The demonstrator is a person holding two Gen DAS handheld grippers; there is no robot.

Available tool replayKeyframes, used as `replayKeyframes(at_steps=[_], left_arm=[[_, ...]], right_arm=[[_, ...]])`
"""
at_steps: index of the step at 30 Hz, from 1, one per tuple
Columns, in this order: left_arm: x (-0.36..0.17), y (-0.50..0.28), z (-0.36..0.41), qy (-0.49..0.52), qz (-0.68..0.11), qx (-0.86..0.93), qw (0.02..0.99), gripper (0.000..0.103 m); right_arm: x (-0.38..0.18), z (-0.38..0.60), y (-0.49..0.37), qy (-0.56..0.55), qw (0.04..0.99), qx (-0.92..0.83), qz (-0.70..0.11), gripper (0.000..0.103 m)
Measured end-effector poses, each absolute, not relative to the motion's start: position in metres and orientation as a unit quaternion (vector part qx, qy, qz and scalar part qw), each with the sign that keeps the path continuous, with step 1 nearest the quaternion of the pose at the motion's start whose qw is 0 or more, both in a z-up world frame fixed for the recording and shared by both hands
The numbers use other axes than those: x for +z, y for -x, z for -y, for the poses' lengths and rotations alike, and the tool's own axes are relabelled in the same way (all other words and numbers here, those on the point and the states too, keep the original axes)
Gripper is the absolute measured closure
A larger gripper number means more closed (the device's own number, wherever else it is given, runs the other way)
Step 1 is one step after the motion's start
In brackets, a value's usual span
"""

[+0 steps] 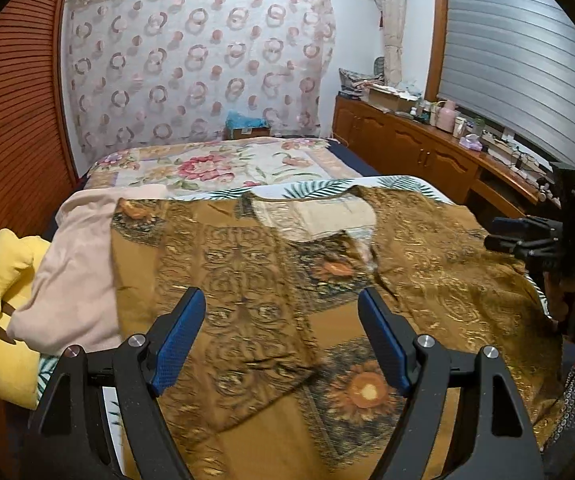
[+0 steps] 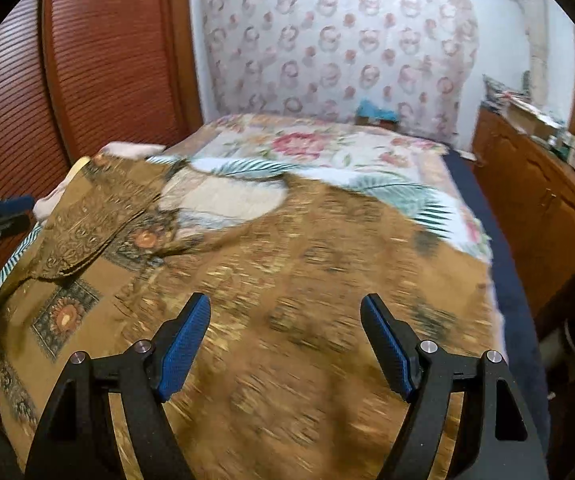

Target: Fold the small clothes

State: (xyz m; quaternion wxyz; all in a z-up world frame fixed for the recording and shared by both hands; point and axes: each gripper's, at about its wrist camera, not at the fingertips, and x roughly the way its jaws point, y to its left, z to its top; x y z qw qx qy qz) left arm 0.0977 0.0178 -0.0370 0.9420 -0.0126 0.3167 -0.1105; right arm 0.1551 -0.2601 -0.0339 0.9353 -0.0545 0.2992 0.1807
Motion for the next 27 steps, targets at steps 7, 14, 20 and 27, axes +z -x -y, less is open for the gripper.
replayKeyframes(at_steps=[7, 14, 20, 27], left_arm=[[-0.036, -0.085, 0.006, 0.006, -0.313, -0.128, 0.941, 0.024], [-0.048, -0.085, 0.03, -0.004, -0.33, -0.15, 0.932, 0.024], [-0.066, -0.09, 0.046, -0.013, -0.357, -0.162, 0.92, 0.024], [-0.081, -0.095, 0.054, -0.018, -0.383, -0.167, 0.908, 0.024]], right_arm=[[-0.036, 0.323, -0.121, 0.034, 0.946, 0.123, -0.297, 0.025], [-0.059, 0.363, -0.103, 0.014, 0.944, 0.082, -0.32, 0.032], [-0.077, 0.381, -0.11, -0.016, 0.934, 0.074, -0.349, 0.043], [-0.077, 0.391, -0.112, -0.041, 0.926, 0.098, -0.361, 0.054]])
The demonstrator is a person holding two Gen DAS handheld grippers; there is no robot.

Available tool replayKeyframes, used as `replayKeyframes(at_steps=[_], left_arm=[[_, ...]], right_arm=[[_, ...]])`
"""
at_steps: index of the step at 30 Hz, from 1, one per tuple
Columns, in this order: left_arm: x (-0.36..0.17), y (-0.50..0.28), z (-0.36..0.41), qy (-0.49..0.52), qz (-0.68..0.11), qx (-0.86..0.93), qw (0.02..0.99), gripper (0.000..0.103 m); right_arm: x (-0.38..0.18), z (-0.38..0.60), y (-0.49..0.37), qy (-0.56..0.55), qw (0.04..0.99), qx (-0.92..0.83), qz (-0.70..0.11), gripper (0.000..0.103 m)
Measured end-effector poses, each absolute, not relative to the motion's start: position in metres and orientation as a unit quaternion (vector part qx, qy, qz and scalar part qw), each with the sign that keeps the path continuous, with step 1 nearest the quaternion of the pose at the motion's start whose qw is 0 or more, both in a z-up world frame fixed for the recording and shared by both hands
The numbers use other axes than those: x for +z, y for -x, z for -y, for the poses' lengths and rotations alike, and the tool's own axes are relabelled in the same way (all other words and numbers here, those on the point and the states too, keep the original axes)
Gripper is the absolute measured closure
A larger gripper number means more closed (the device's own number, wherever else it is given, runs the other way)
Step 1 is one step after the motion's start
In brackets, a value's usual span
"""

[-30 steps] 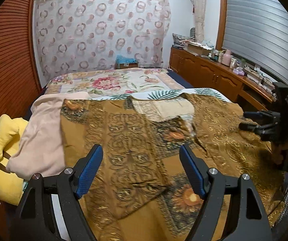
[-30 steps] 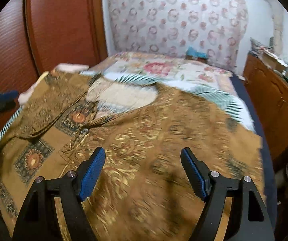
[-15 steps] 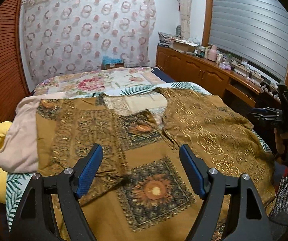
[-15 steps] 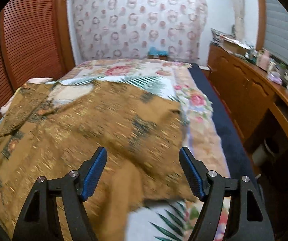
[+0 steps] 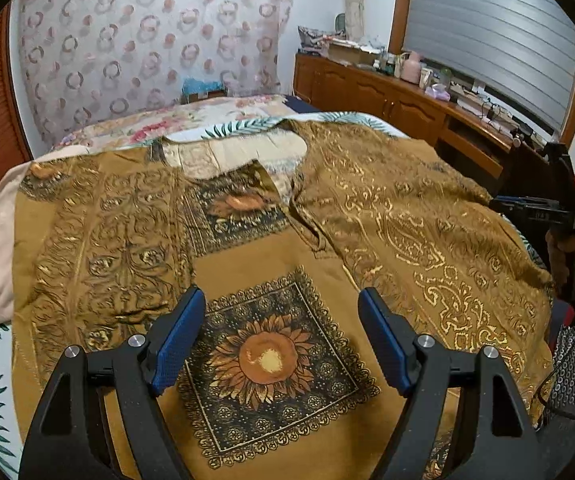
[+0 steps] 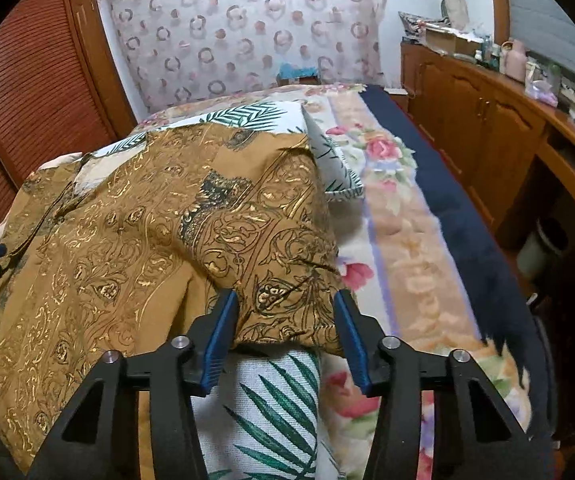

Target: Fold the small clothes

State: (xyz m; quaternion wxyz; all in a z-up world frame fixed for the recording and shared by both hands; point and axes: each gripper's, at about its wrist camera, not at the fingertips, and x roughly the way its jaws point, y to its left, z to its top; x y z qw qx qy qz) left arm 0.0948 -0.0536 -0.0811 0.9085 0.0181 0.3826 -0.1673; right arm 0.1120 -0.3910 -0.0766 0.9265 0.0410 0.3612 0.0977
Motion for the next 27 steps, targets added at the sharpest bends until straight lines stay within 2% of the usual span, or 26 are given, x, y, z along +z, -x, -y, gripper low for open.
replayKeyframes(at_steps=[9, 14, 27], left_arm=[[-0.094, -0.102, 0.057, -0.028, -0.406, -0.164, 0.899, 0.024], [-0.1, -0.104, 0.06, -0.032, -0.414, -0.165, 0.895, 0.024], [-0.103, -0.104, 0.066, -0.052, -0.425, -0.161, 0.889, 0.023]], right_arm=[[-0.079, 0.398, -0.112, -0.015, 0.929, 0.096, -0.357, 0.072], [-0.076, 0.384, -0.108, 0.038, 0.934, 0.08, -0.347, 0.094], [-0.02, 0.32, -0.085, 0.082, 0.954, 0.123, -0.26, 0.097]])
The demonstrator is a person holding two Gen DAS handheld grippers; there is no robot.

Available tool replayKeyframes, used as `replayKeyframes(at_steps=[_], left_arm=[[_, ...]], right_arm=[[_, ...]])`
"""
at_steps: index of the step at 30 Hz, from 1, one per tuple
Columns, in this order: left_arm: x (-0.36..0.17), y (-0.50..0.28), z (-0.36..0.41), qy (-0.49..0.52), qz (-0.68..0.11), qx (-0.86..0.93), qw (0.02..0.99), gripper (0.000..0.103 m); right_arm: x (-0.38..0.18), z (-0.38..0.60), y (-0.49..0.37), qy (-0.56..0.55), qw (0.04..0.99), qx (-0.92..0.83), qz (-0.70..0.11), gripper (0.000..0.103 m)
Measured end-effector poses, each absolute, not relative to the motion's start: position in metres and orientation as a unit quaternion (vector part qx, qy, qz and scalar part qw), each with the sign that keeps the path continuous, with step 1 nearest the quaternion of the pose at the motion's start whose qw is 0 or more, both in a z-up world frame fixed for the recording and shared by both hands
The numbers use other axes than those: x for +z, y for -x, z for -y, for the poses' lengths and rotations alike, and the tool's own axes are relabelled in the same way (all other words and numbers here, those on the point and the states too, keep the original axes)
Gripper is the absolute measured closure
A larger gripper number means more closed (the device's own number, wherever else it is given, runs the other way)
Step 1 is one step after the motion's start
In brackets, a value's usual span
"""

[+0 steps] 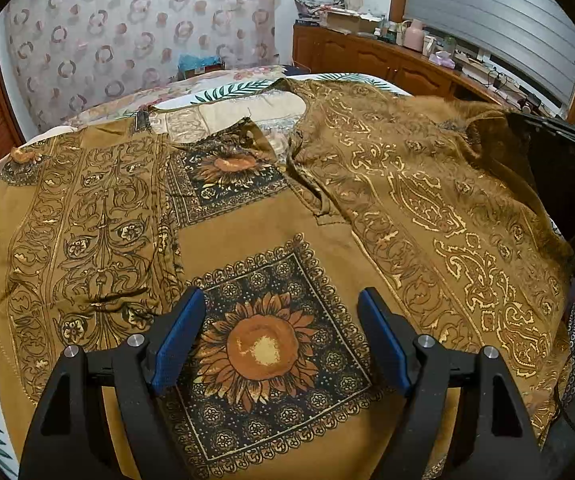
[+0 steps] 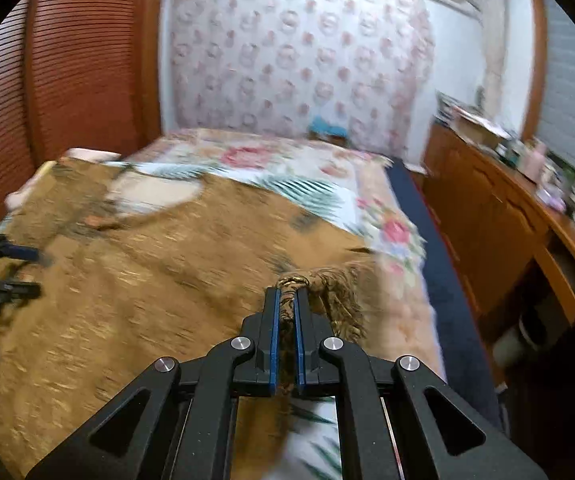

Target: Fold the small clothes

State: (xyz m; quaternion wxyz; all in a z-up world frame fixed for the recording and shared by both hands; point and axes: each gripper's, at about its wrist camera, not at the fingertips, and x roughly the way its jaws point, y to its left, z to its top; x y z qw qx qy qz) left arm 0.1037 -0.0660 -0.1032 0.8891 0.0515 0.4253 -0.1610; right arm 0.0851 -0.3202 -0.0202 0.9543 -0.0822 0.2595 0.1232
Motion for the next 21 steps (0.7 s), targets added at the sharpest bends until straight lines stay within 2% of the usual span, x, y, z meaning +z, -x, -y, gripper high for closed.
replayKeyframes(at_steps=[7, 14, 18, 21], left_arm=[[-0.104, -0.102, 0.071, -0.066, -0.427, -0.156, 0.888, 0.021], [-0.104, -0.102, 0.071, -0.067, -0.427, -0.156, 0.888, 0.021], [-0.104, -0.102, 0.071, -0.068, -0.427, -0.155, 0.888, 0.021], [-0.104, -0.102, 0.071, -0.068, -0.427, -0.155, 0.888, 0.021]], right_arm=[[-0.042, 0.277, -0.077, 0.089, 0.933, 0.193, -0.289, 0.097], [-0.069, 0.279, -0.091, 0.079, 0.916, 0.202, -0.336, 0.096], [-0.063, 0.288, -0.097, 0.073, 0.916, 0.201, -0.339, 0.089], [-0.054, 0.284, -0.093, 0.075, 0.918, 0.2, -0.334, 0.075]])
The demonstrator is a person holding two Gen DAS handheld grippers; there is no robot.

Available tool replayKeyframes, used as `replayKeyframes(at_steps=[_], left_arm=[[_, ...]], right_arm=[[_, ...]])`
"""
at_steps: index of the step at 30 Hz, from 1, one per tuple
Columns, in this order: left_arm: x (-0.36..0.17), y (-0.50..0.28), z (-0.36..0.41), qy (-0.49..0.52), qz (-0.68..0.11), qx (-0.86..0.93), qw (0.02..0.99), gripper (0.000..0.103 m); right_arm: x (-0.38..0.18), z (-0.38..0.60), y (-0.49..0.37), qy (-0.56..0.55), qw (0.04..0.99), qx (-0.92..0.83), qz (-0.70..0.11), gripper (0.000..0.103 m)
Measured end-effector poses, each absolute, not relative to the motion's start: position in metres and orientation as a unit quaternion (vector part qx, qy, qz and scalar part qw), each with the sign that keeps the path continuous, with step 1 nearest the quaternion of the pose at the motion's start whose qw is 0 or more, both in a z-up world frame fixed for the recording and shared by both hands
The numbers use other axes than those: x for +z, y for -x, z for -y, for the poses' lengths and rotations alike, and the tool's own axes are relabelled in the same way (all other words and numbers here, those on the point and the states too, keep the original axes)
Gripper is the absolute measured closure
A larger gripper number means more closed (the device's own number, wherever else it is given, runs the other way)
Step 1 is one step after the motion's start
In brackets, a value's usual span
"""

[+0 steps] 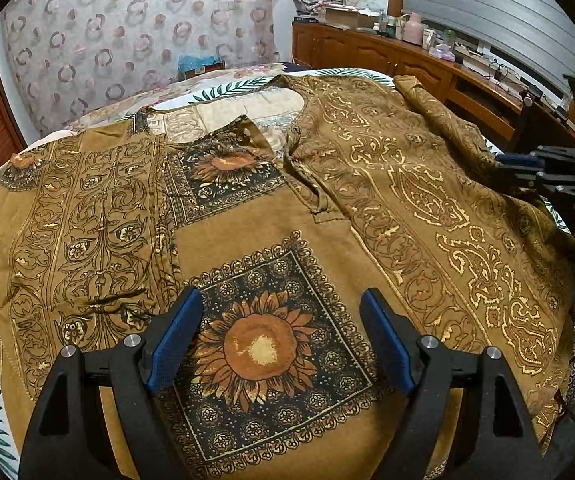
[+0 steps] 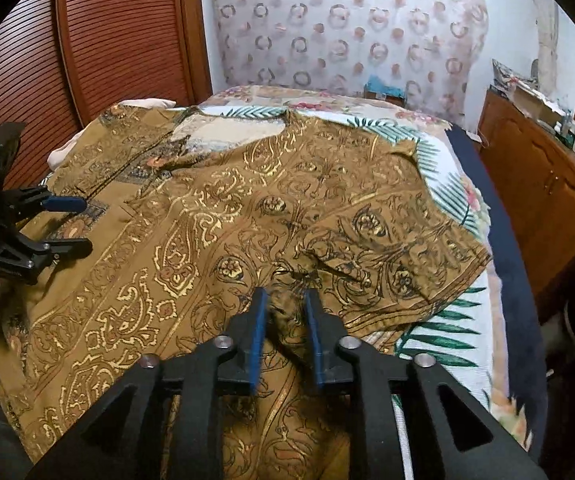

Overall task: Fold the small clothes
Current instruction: 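Lift the sleeve with the right tool and fold it toward the shirt center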

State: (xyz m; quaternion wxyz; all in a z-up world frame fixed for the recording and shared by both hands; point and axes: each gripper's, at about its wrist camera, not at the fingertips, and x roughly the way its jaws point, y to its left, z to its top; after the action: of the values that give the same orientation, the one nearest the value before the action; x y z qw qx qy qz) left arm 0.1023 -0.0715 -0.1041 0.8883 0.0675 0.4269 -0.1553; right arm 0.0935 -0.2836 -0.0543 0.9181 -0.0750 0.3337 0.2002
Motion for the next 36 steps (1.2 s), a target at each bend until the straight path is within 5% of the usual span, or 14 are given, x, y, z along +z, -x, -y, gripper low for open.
replayKeyframes(at_steps=[4, 23, 24, 28, 36], left_arm=[[-0.104, -0.102, 0.071, -0.067, -0.426, -0.155, 0.889, 0.021], [-0.078, -0.095, 0.052, -0.032, -0.386, -0.152, 0.909, 0.021], [-0.078, -0.095, 0.051, -0.031, -0.385, -0.151, 0.91, 0.021], [-0.077, -0.094, 0.046, -0.026, -0.382, -0.148, 0.912, 0.021], [-0.073, -0.091, 0.034, -0.015, -0.374, -0.139, 0.917, 0.021]], right_arm=[[-0.039, 0.288, -0.084, 0.066, 0.928, 0.193, -0.31, 0.059], [-0.064, 0.334, -0.14, 0.028, 0.924, 0.104, -0.367, 0.059], [-0.064, 0.332, -0.142, 0.038, 0.924, 0.105, -0.365, 0.061], [-0.068, 0.328, -0.149, 0.051, 0.921, 0.126, -0.364, 0.095], [-0.049, 0.314, -0.147, 0.065, 0.934, 0.139, -0.323, 0.098]])
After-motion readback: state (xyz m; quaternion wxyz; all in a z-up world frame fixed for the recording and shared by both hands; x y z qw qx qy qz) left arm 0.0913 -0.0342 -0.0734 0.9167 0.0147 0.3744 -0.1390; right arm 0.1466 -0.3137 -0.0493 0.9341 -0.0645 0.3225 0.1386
